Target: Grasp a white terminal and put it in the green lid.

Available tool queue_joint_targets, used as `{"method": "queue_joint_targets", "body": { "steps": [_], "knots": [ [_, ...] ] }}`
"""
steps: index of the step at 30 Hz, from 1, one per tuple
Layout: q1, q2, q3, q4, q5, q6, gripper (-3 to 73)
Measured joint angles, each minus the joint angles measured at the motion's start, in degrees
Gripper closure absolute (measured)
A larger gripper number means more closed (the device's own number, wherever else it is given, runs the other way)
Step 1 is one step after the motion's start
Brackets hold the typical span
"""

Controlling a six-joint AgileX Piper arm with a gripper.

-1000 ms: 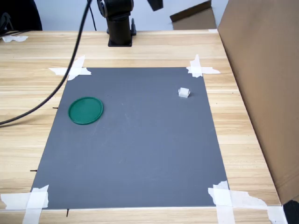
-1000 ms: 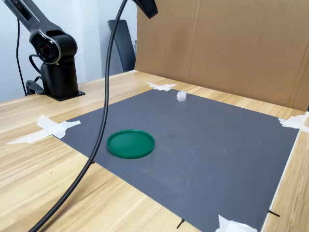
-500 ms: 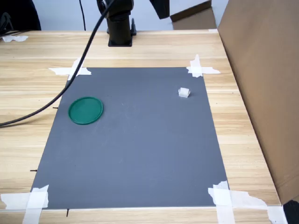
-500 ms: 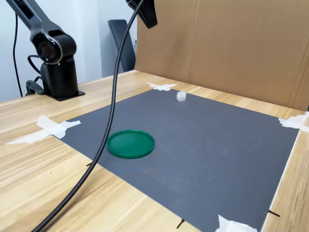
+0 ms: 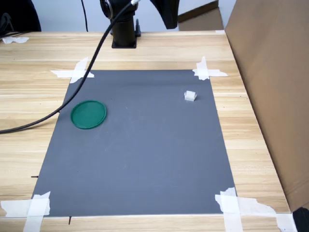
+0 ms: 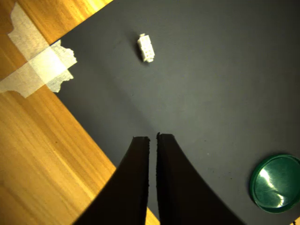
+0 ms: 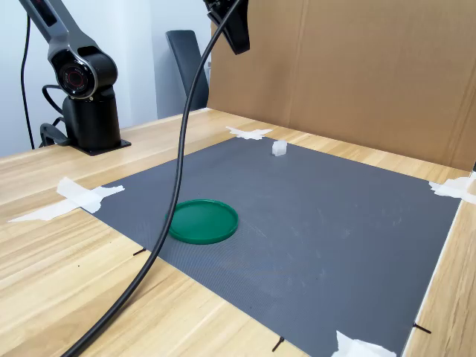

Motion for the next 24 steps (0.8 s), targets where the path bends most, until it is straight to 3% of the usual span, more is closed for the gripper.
{"method": "queue_joint_targets", "body": {
  "steps": [2,7,8,12,24],
  "knots": [
    [0.0,0.9,-0.6,0.4,0.6,0.0,65.8],
    [0.0,4.0,-2.6,1.0,2.5,1.2,42.0],
    [0.0,5.0,-2.7,-0.1,2.5,2.5,30.3],
    [0.0,6.2,-2.8,-2.2,2.5,3.7,18.1],
    [0.0,9.1,-2.9,-3.9,0.4,3.5,15.6]
  ]
}}
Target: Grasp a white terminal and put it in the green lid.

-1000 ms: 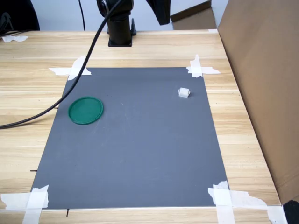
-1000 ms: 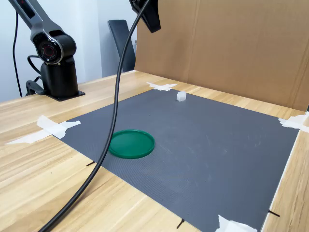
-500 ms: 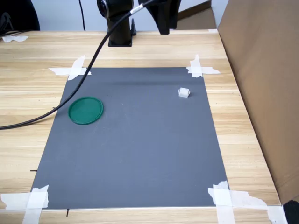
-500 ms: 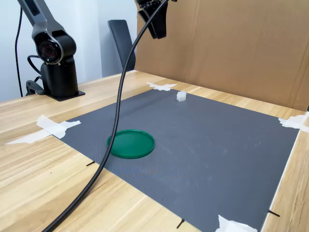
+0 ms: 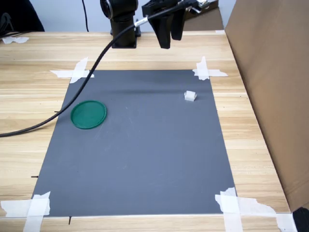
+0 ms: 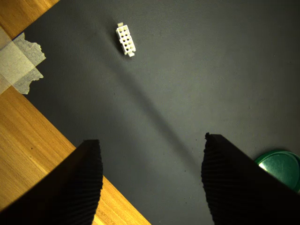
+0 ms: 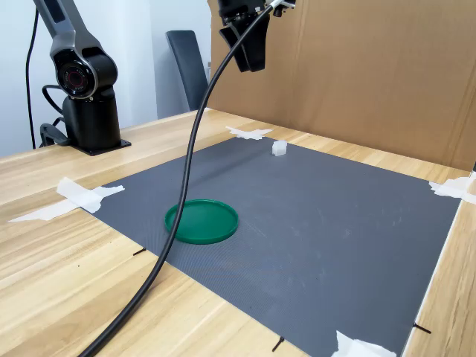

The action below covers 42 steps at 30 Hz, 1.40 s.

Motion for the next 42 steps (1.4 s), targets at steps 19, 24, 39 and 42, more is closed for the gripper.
{"method": "queue_joint_targets", "body": {
  "steps": [19,24,39,42],
  "knots": [
    [0.0,15.0,-9.6,6.4,2.3,-11.7,15.6],
    [0.0,18.6,-10.9,6.9,1.7,-12.2,15.6],
    [2.9,25.6,-16.5,5.1,0.7,-17.8,15.6],
    [3.4,25.6,-16.1,4.8,0.8,-17.8,15.6]
  ]
}}
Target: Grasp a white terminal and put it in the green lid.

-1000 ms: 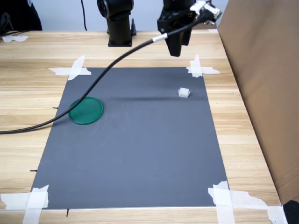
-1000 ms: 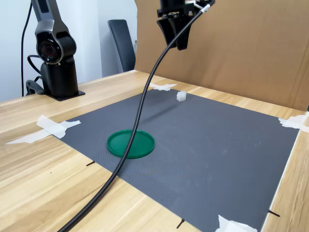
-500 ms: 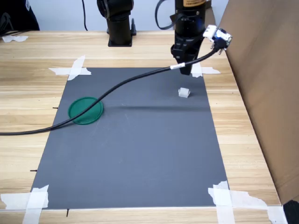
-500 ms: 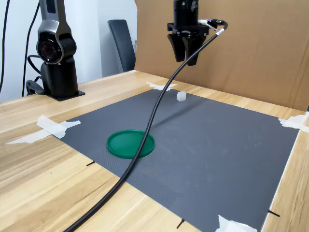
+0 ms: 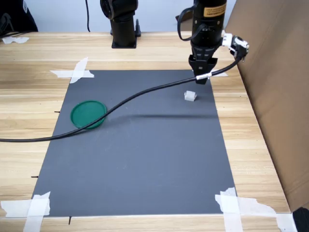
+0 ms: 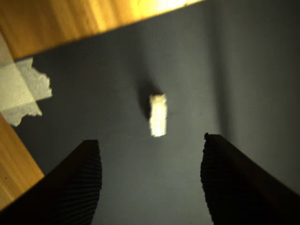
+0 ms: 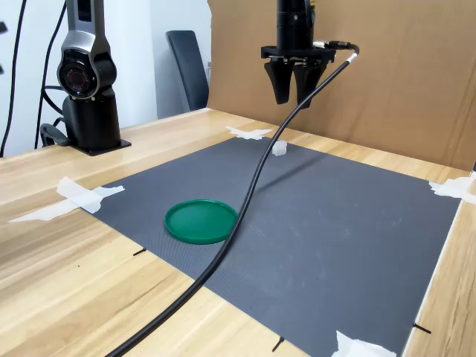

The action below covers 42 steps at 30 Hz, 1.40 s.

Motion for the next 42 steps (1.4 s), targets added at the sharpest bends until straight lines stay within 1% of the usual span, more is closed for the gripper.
{"method": "queue_joint_targets", "body": {
  "steps": [2,6,7,12,16,20,26,30,42],
  "knots": [
    [0.5,-1.7,5.6,-0.4,-1.2,0.0,15.6],
    [0.5,-3.0,8.2,-1.0,-3.1,0.1,15.6],
    [0.5,-3.2,9.2,-1.7,-3.9,0.4,15.6],
    [0.2,-3.2,9.3,-1.7,-4.9,2.0,15.6],
    [-2.0,-3.2,9.3,-1.3,-6.2,3.0,15.6],
    [-2.0,-2.8,9.3,0.6,-6.3,1.7,15.6],
    [-2.0,-0.1,9.3,0.6,-7.5,1.5,15.6],
    [-2.0,1.9,9.3,-0.3,-8.5,1.2,15.6],
    [-2.0,6.6,9.3,-0.3,-10.3,-0.1,15.6]
  ]
}}
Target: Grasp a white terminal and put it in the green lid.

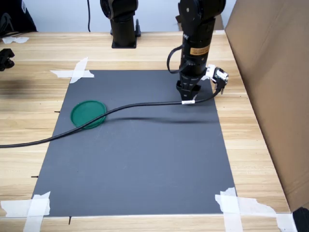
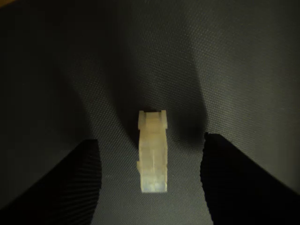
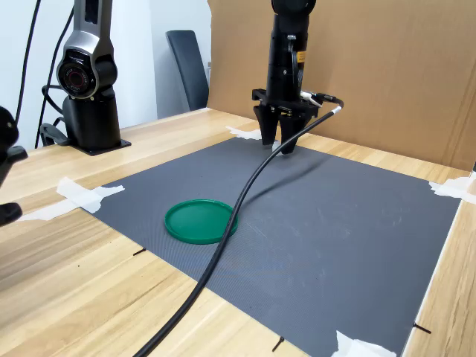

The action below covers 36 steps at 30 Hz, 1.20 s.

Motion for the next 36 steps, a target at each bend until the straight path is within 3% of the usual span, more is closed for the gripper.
{"method": "queue_joint_targets", "body": {
  "steps": [6,10,15,16,17,19,31,36],
  "knots": [
    [0.0,1.1,0.0,0.0,-0.4,-0.4,16.3],
    [0.0,1.1,0.0,0.0,-0.4,-0.5,21.7],
    [0.0,1.3,0.0,0.6,-0.5,-0.5,37.8],
    [0.0,1.3,0.0,0.6,-0.5,-0.5,43.0],
    [0.0,1.3,0.0,1.0,-0.5,-0.3,52.9],
    [0.0,1.3,0.0,1.0,-0.5,-0.2,61.0],
    [0.0,-1.6,0.0,1.4,-0.4,0.8,61.2],
    [-4.3,-10.4,-2.4,1.5,2.3,0.9,61.2]
  ]
}}
